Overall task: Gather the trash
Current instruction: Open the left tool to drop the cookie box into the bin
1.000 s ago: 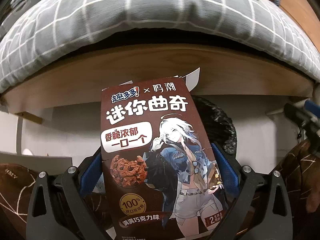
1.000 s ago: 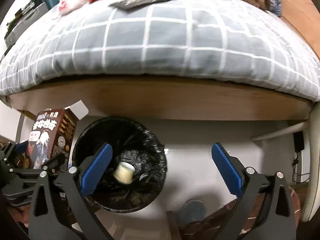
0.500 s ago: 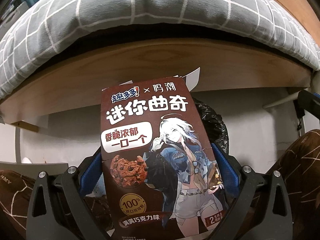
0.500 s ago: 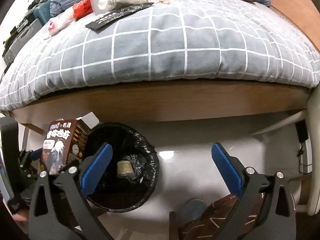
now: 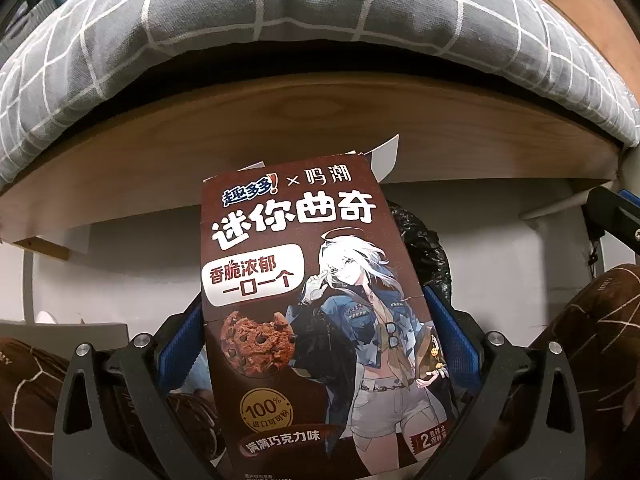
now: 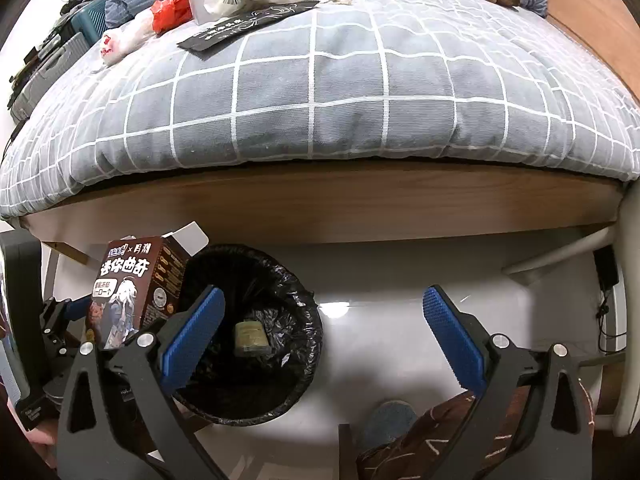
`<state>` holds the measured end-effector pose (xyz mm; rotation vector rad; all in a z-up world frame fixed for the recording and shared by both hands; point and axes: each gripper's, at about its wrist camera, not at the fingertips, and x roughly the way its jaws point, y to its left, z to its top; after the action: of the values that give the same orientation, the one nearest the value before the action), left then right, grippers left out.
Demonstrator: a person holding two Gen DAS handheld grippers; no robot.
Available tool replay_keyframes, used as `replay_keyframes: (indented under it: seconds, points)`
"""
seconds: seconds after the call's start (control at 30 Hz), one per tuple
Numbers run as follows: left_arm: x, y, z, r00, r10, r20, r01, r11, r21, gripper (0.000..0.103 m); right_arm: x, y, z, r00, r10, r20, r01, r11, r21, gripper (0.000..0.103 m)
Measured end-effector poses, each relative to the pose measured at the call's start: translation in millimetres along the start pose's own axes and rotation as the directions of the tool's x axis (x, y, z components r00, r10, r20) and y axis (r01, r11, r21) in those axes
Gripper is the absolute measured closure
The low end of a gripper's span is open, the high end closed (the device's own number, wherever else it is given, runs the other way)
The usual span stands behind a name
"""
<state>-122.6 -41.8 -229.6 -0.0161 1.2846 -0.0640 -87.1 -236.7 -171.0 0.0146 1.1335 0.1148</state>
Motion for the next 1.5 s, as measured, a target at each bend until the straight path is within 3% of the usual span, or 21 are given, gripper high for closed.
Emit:
replay_keyframes:
  seconds: [0.43, 0.83, 1.03, 1.23, 1.27, 1.3, 1.37, 1.43, 1.5]
  points:
    - [3.1, -4.6, -1.0, 1.0, -0.016, -0.006, 0.017, 0.999, 0.038, 0.007, 0.9, 3.8, -0.6, 1.0, 0.002, -0.004, -0.002, 1.0, -0.01, 0.007]
    - [6.3, 7.6, -1.5, 1.0, 0.003, 0.0, -0.003, 1.0, -0.002, 0.006, 3.1, 6.5, -1.1, 1.0, 0.004, -0.011, -0.004, 1.0, -0.021, 0.007]
    - [6.1, -6.7, -2.8, 1.0, -0.013, -0.011, 0.013, 0.999, 0.034, 0.008, 4.2, 7.3, -0.3, 1.0, 0.004, -0.014, -0.004, 1.0, -0.026, 0.007]
    - [17.7, 0.6, -0.4, 0.998, -0.038, -0.057, 0.037, 0.999, -0.023, 0.006, 6.1, 7.7, 0.1, 1.0, 0.004, -0.02, -0.004, 1.0, -0.03, 0.007]
    - [16.9, 1.6, -0.6, 0.998, -0.035, -0.054, 0.033, 0.999, -0.026, 0.007, 6.7, 8.0, 0.1, 1.0, 0.004, -0.021, -0.005, 1.0, -0.031, 0.007]
    - [14.9, 1.3, -0.4, 0.999, -0.024, -0.047, 0.023, 1.0, -0.017, 0.023, 7.2, 8.5, 0.2, 1.0, 0.005, -0.022, -0.005, 0.999, -0.033, 0.007]
    - [9.9, -2.0, 0.8, 1.0, -0.002, -0.03, 0.002, 1.0, 0.011, 0.03, 8.1, 10.2, 0.6, 1.0, 0.006, -0.023, -0.007, 0.999, -0.038, 0.007]
    - [7.3, -2.7, 1.5, 1.0, 0.009, -0.006, -0.009, 1.0, 0.008, 0.013, 8.6, 12.4, 0.5, 1.0, 0.006, -0.025, -0.007, 0.999, -0.044, 0.007]
    - [9.3, -5.8, -0.4, 1.0, -0.001, -0.012, 0.001, 1.0, 0.011, 0.007, 8.9, 13.7, 0.3, 1.0, 0.004, -0.026, -0.005, 0.999, -0.049, 0.007]
